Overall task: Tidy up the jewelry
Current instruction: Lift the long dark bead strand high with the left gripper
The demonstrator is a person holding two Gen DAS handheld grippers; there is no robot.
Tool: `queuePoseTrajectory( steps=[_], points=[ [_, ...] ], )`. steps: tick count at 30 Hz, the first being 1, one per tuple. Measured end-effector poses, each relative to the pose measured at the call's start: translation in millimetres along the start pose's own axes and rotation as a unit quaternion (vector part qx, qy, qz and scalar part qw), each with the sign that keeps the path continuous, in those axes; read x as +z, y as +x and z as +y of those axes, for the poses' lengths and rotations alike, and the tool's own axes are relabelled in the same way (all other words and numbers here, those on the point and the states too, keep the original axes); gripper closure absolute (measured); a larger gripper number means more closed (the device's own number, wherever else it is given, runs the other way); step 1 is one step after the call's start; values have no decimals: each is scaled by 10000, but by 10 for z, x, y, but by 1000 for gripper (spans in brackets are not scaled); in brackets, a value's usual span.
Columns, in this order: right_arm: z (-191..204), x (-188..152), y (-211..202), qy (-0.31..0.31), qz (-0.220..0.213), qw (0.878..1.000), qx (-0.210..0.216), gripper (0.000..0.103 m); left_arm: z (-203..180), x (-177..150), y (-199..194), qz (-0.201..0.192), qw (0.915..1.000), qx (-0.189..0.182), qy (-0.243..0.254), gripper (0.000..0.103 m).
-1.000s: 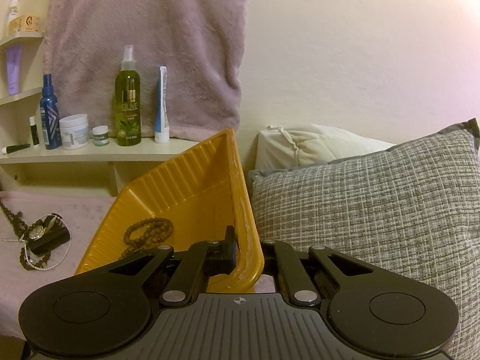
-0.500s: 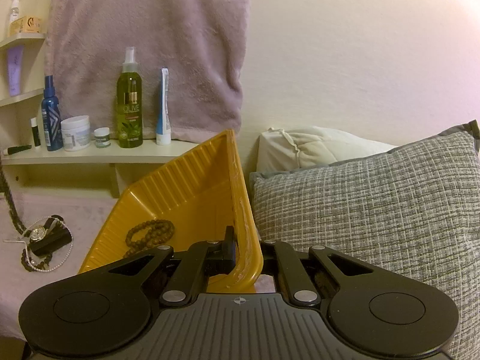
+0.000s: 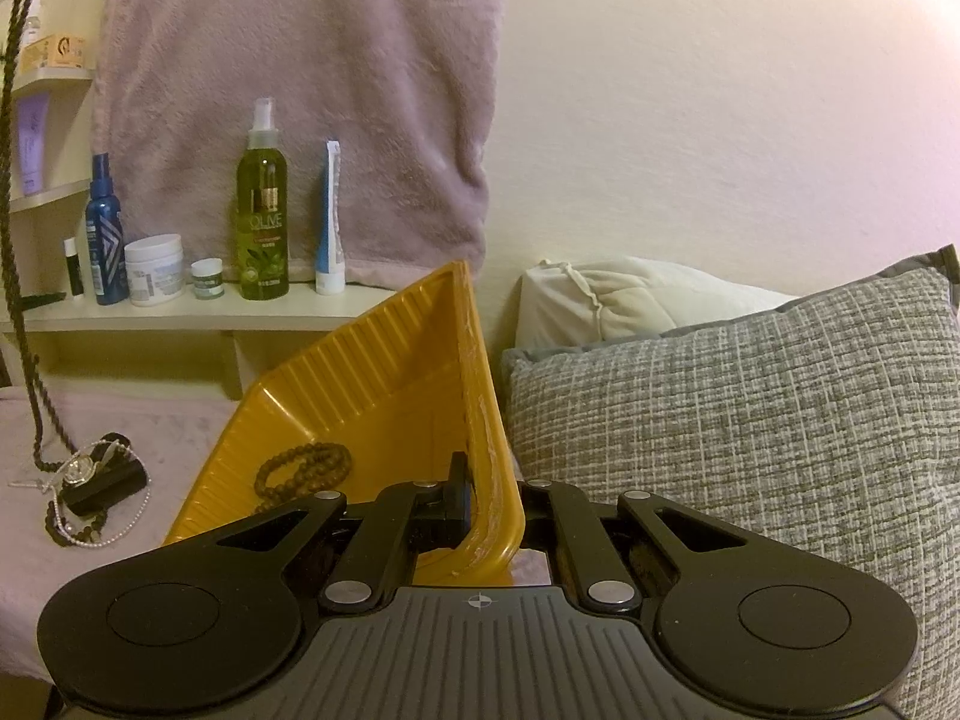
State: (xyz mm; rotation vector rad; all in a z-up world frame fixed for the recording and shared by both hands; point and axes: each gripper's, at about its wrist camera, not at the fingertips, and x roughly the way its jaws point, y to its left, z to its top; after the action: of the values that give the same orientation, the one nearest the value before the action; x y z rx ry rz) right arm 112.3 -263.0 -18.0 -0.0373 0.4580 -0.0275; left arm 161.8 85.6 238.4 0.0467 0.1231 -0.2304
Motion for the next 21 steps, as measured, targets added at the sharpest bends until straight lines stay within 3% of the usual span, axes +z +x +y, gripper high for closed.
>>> queuePoseTrajectory(
  steps=[10, 21],
  points=[
    [11, 7, -4, -12, -32, 10000, 12, 97, -278, 414, 41, -340, 9986, -369, 190, 97],
    [0, 8, -15, -1, -38, 10000, 31, 97, -863, 523, 217, -240, 9892, -1433, 177, 97]
  ],
)
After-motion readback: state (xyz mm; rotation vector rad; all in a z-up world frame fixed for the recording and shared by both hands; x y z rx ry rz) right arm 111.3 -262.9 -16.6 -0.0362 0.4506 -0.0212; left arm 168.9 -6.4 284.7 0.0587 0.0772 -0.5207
